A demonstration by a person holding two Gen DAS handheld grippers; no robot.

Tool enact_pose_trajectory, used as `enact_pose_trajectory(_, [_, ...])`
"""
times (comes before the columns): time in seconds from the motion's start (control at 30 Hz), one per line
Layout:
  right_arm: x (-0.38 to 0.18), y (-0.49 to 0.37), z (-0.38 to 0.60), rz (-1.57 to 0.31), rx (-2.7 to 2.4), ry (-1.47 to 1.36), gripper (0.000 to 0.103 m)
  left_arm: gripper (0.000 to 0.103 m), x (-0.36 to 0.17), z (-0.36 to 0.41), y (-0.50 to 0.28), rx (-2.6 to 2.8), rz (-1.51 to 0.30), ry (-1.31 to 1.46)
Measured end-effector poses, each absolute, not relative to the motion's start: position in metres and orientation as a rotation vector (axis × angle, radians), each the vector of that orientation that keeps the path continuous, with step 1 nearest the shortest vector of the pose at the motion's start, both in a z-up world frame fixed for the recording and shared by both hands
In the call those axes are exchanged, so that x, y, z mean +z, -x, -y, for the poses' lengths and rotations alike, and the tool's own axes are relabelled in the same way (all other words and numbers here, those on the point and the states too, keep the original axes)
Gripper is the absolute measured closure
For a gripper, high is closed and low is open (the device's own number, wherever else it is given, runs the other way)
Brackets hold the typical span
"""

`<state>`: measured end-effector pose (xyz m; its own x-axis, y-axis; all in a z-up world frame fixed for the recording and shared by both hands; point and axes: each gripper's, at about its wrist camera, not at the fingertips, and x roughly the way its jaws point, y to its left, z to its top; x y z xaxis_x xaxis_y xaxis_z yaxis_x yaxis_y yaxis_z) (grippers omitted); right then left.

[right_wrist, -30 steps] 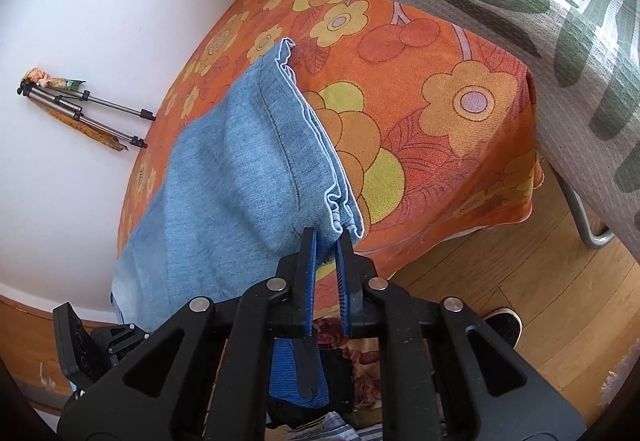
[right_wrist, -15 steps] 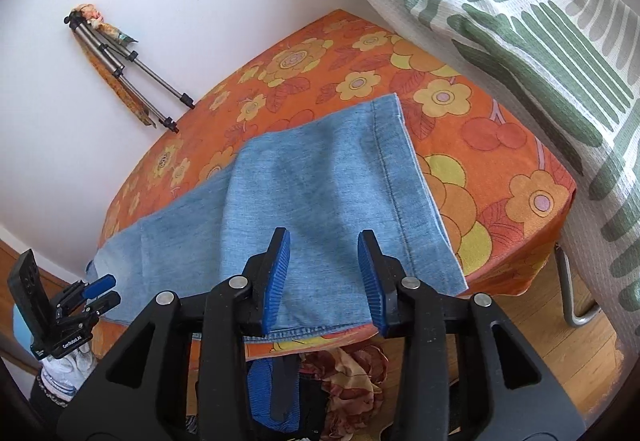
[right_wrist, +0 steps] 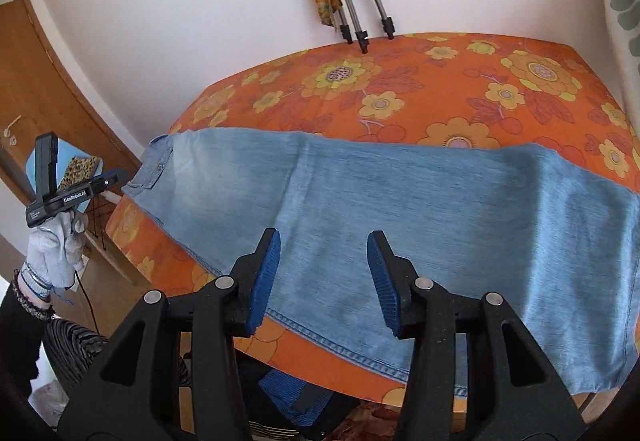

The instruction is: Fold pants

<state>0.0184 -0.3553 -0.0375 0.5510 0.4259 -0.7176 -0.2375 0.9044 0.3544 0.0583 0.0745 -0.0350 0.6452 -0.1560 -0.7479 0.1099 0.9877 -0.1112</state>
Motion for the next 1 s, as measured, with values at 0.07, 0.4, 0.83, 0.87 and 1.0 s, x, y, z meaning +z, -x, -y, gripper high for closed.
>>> enact_pose_trajectory(0.07, [-0.037, -0.023, 0.325, -0.907, 0.447, -0.171, 0.056, 0.051, -0.040, -0.112, -0.062, -0.083, -0.867, 0.131])
enact_pose_trajectory(0.4, [-0.053, -0.053, 0.205, -0.920, 0.653, 0.000, 0.056, 0.043, -0.076, -0.244, -0.063, 0.145, -0.877, 0.505])
enact_pose_trajectory(0.83, [-0.081, -0.054, 0.118, -0.963, 0.801, 0.196, 0.056, 0.046, -0.112, -0.275, -0.089, 0.171, -0.922, 0.685])
enact_pose_trajectory(0.87, [-0.083, -0.054, 0.116, -0.968, 0.803, 0.203, 0.056, 0.046, -0.114, -0.274, -0.092, 0.170, -0.930, 0.682])
enact_pose_trajectory(1.0, [-0.091, -0.055, 0.115, -0.992, 0.805, 0.218, 0.056, 0.046, -0.124, -0.275, -0.101, 0.179, -0.956, 0.690])
